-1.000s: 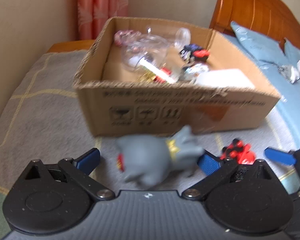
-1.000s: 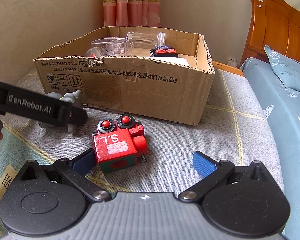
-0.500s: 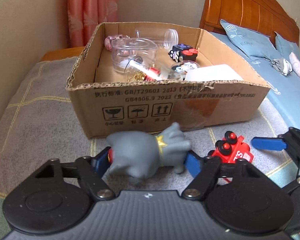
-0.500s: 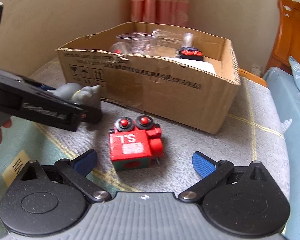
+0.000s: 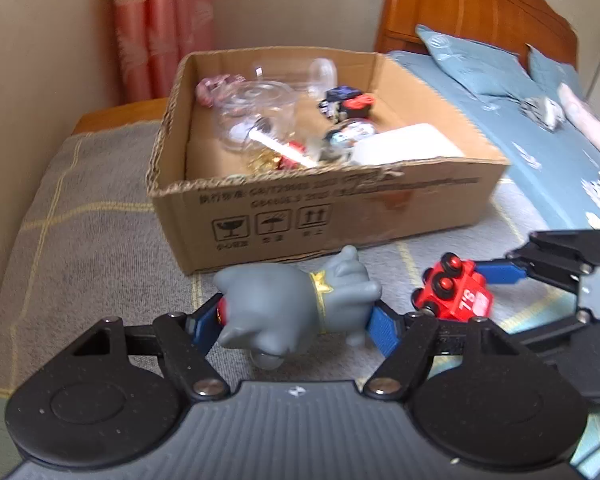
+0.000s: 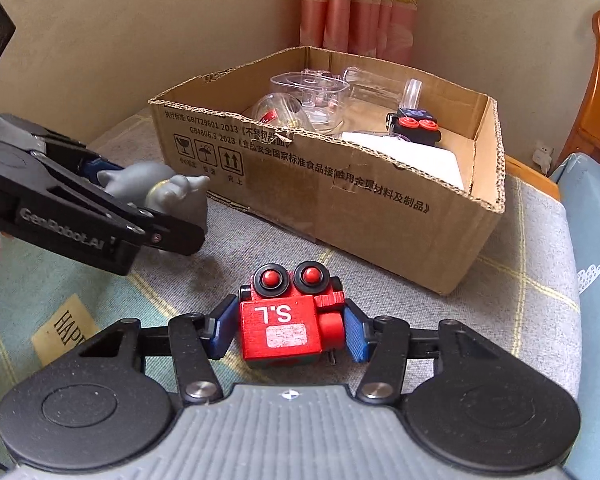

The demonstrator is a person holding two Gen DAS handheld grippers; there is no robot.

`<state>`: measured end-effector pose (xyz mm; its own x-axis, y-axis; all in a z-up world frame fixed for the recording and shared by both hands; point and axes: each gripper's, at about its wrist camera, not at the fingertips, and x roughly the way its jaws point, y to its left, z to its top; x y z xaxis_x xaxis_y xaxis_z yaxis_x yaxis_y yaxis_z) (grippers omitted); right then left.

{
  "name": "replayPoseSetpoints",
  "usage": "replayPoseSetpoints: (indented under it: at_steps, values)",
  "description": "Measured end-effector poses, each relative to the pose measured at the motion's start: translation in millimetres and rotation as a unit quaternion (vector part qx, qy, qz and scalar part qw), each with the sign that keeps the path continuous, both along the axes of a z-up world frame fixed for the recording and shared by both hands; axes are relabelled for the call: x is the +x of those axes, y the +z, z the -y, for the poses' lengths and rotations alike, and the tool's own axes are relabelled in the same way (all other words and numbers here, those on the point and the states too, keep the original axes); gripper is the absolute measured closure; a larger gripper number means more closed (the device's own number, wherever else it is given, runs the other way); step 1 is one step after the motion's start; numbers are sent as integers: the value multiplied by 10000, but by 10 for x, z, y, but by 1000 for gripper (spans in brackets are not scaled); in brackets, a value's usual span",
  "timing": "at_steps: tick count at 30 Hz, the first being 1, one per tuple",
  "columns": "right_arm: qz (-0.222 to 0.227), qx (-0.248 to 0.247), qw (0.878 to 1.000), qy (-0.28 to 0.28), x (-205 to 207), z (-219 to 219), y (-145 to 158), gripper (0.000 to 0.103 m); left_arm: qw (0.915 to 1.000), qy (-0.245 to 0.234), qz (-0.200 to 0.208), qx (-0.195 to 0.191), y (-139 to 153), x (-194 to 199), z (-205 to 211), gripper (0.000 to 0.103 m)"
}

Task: Organize rigid objects
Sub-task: 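Grasp the grey cat toy with the left tool while the right tool grasps the red 'SL' train, then carry both toys into the box and open both tools to release them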

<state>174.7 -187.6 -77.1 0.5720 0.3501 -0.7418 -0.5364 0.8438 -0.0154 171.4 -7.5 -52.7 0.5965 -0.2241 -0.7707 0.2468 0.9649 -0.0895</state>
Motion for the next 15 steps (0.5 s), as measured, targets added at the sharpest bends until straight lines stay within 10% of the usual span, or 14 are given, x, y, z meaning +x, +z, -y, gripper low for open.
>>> replayPoseSetpoints:
  at_steps: [15]
  values:
    - [489,196,9985,142,-166,234,618,44,9946,-497,887,188,755,179,107,30]
